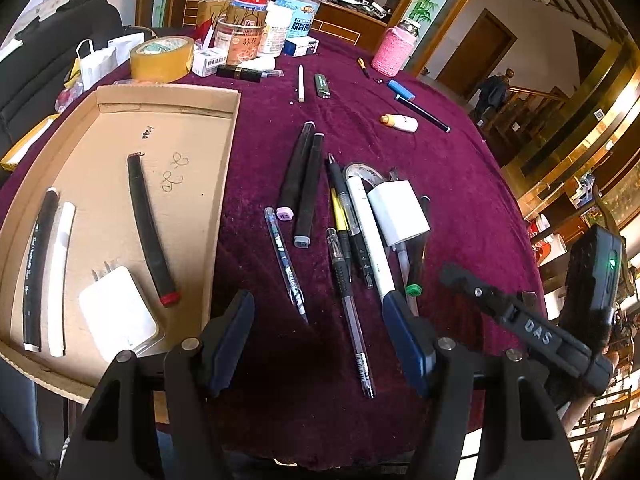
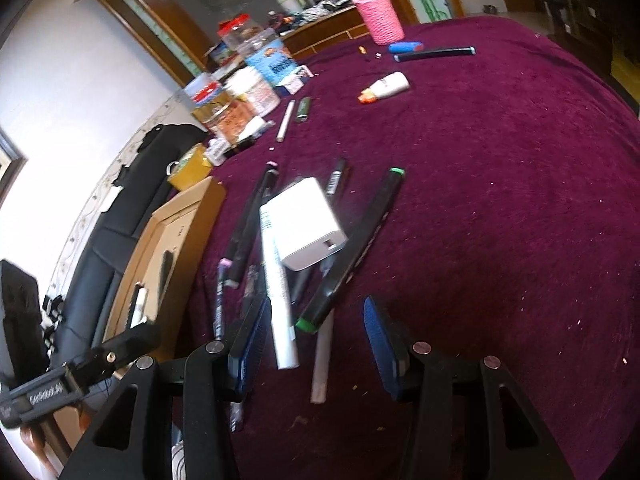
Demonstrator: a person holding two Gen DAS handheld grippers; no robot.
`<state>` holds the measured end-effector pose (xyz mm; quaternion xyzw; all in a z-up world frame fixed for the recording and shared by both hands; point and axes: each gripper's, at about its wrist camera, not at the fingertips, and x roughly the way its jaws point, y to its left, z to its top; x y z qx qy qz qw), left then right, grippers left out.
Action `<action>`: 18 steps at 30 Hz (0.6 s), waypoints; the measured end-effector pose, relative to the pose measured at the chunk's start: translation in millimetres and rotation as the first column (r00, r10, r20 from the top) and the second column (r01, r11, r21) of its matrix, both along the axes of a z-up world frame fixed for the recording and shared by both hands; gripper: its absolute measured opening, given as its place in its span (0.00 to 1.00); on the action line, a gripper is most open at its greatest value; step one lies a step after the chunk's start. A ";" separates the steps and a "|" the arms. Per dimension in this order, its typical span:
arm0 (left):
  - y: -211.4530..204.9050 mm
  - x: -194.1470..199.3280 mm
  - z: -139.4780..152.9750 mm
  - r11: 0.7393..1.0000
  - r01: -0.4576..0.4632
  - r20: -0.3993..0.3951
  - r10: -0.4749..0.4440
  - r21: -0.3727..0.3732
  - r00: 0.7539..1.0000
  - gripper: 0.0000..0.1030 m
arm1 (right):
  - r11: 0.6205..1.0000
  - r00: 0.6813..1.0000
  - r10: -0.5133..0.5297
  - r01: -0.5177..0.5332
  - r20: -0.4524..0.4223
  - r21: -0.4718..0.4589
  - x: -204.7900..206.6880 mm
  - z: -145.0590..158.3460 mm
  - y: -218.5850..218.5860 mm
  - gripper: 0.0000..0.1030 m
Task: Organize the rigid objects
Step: 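Move both tools back to the pile toward a green-capped marker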
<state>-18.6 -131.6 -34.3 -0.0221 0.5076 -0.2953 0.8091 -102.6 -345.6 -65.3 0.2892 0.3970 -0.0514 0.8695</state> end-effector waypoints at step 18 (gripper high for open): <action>-2.9 4.1 -4.5 1.000 0.012 -0.014 -0.013 -0.006 1.000 0.64 | 0.995 0.990 -0.102 0.102 -0.093 -0.001 42.2 -10.6 -44.6 0.35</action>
